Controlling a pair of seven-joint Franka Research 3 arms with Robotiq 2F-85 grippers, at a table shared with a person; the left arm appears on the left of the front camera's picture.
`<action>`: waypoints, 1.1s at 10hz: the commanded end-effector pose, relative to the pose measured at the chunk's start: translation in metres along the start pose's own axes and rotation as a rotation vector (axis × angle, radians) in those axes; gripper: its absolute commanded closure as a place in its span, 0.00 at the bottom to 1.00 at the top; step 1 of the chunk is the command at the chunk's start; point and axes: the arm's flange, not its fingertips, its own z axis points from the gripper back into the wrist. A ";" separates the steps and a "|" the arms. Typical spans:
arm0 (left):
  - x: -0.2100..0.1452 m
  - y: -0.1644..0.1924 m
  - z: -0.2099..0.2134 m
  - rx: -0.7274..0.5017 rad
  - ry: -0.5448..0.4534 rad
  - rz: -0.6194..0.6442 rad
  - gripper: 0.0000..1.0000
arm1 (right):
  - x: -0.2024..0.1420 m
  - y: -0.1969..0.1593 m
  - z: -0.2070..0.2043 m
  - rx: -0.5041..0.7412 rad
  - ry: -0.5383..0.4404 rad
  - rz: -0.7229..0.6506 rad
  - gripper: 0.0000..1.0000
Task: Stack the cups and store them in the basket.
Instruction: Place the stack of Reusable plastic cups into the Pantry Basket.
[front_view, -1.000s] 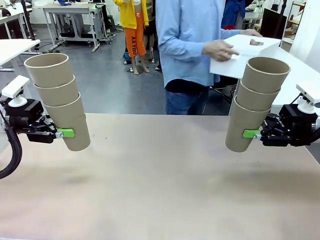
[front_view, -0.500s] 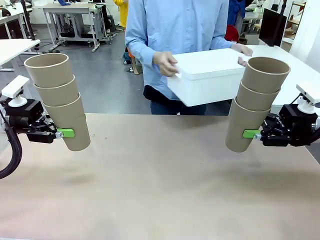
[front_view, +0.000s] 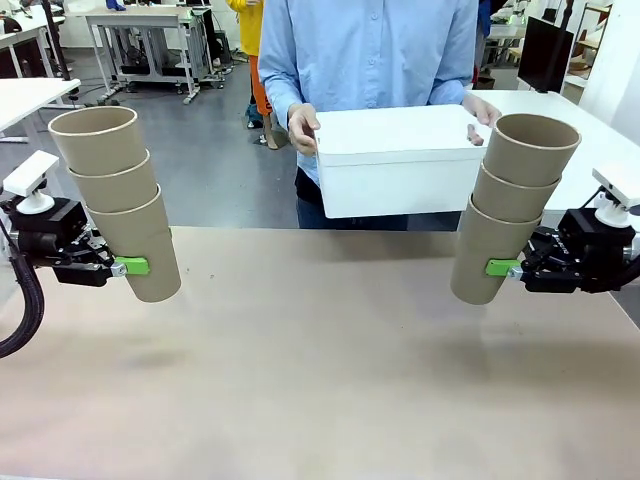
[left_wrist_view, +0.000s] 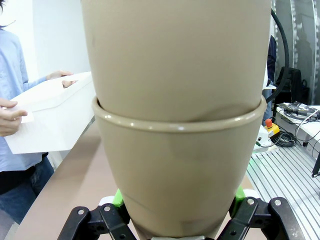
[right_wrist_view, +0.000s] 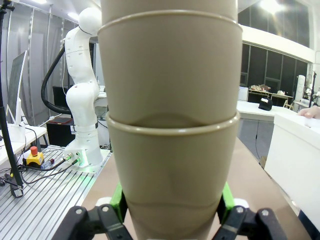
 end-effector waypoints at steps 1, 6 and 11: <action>0.003 -0.001 0.000 -0.003 -0.005 -0.005 0.15 | 0.004 0.000 0.000 -0.004 -0.001 0.012 0.15; 0.003 -0.001 0.000 -0.003 -0.005 -0.005 0.15 | 0.004 0.000 0.000 -0.004 -0.001 0.012 0.15; 0.003 -0.001 0.000 -0.003 -0.005 -0.005 0.15 | 0.004 0.000 0.000 -0.004 -0.001 0.012 0.15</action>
